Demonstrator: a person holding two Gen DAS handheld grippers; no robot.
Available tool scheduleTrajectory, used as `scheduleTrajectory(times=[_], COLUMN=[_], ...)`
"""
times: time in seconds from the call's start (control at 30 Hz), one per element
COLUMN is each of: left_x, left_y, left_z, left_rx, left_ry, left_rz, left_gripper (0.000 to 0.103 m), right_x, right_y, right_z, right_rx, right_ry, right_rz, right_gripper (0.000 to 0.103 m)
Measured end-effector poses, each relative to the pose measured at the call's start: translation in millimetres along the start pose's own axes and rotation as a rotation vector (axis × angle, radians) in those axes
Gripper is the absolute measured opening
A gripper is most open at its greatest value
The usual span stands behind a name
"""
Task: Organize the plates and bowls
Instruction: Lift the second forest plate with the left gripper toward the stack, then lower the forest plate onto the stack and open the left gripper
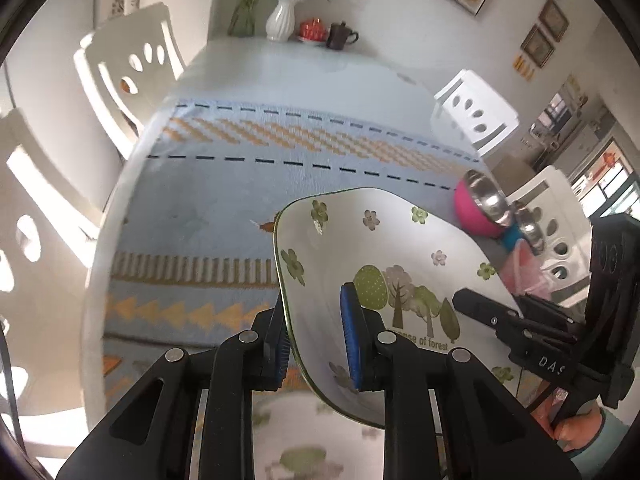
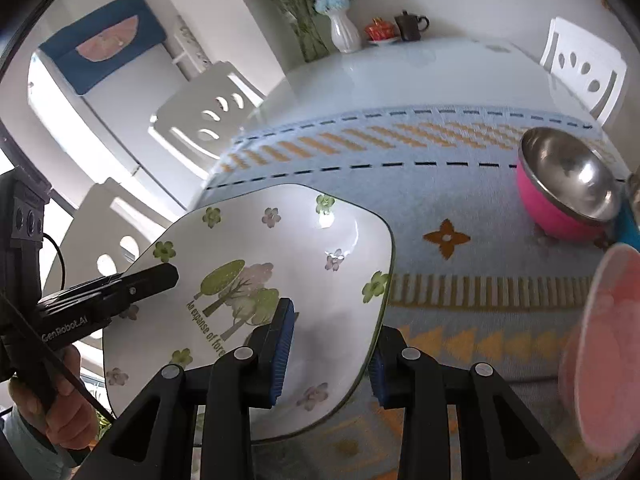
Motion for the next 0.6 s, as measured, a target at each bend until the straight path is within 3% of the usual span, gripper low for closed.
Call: scheduleTrajectory(times=[0.27, 0.6], left_x=[48, 54], left_y=[41, 110], left_z=[-38, -62], left_rx=[0.033, 0.061], left_ry=[0.011, 0.019], left_rz=[0.034, -0.027], left_gripper=[0.019, 0.019], right_x=[12, 6], right_y=[52, 113], right_z=[-66, -98], right_rx=[0.001, -0.011], right_ry=[-0.009, 0.012], right_rz=[-0.019, -0.085], right_gripper=[0.033, 0.032])
Point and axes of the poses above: each gripper's, at about its wrist camera, not at the fingertips, and x roughly against the way its jaws point, z to its right, y to its underside, the point moved 6 cm from there along -x, roughly the way its jaws point, and after that the axes turned 13 degrees about -y, right-handed, at the moved point
